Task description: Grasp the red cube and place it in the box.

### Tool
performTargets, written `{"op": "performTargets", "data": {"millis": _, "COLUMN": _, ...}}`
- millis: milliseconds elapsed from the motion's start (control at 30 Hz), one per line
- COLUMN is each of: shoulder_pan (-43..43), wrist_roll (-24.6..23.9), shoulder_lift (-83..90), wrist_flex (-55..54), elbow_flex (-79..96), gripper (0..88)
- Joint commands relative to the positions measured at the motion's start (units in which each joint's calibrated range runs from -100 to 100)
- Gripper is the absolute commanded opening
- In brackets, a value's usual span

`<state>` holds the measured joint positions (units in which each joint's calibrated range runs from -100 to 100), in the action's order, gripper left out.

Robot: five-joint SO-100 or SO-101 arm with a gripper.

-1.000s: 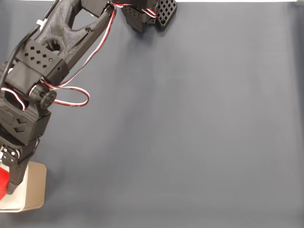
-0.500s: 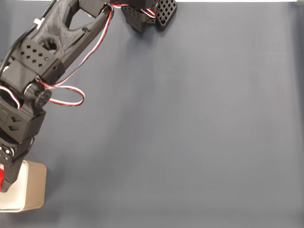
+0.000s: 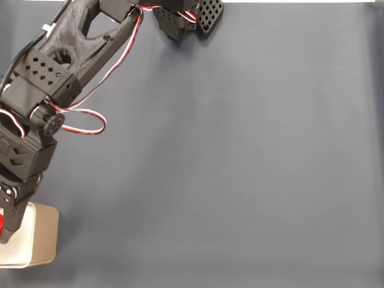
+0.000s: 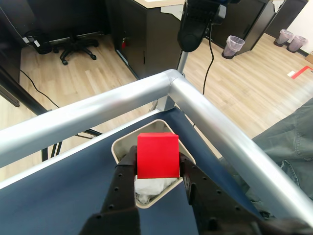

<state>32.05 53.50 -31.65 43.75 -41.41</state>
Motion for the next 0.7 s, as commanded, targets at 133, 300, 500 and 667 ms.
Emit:
{"op": "performTargets", "data": {"millis": 133, "shoulder_pan": -0.94, "wrist_roll": -0.34, "shoulder_lift": 1.85, "wrist_flex": -1.79, "elbow_flex": -2.66, "gripper": 9.0}}
{"op": "performTargets", "data": {"millis": 300, "shoulder_pan": -0.94, "wrist_roll": -0.39, "shoulder_lift": 1.85, "wrist_flex": -2.12, "elbow_flex": -2.66, "gripper": 9.3}}
{"op": "performTargets", "data": {"millis": 500, "shoulder_pan": -0.94, "wrist_roll": -0.49, "shoulder_lift": 1.93, "wrist_flex": -2.12, "elbow_flex": -2.84, "gripper": 12.7}}
{"op": "performTargets", "data": {"millis": 667, "shoulder_pan": -1.08, "wrist_roll": 3.17, "shoulder_lift": 2.36, "wrist_flex": 2.97, "elbow_flex": -2.48, "gripper": 39.2}}
